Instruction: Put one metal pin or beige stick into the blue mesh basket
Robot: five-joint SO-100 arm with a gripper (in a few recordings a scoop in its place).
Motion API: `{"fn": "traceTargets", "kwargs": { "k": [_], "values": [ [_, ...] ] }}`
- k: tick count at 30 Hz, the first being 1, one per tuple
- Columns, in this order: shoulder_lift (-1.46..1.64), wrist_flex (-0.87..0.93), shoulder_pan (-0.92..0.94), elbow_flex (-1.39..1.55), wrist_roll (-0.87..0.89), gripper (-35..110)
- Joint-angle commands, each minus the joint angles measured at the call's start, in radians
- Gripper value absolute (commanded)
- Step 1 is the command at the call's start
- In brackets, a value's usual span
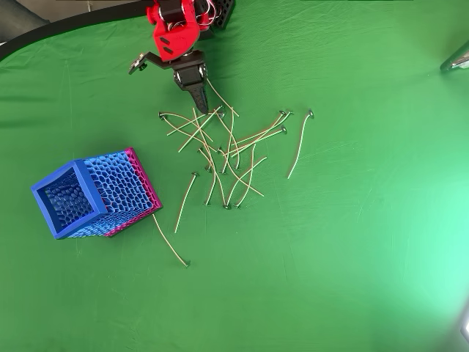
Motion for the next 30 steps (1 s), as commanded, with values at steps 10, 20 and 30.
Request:
{"fn": "traceTargets", "kwargs": {
  "k": [10, 20, 30],
  "values": [
    [0.008, 0.011, 0.017, 0.005, 0.025, 1],
    [0.008, 0.014, 0.017, 0.005, 0.032, 1],
    [0.008, 0.014, 0.017, 0.005, 0.029, 1]
  ]
}}
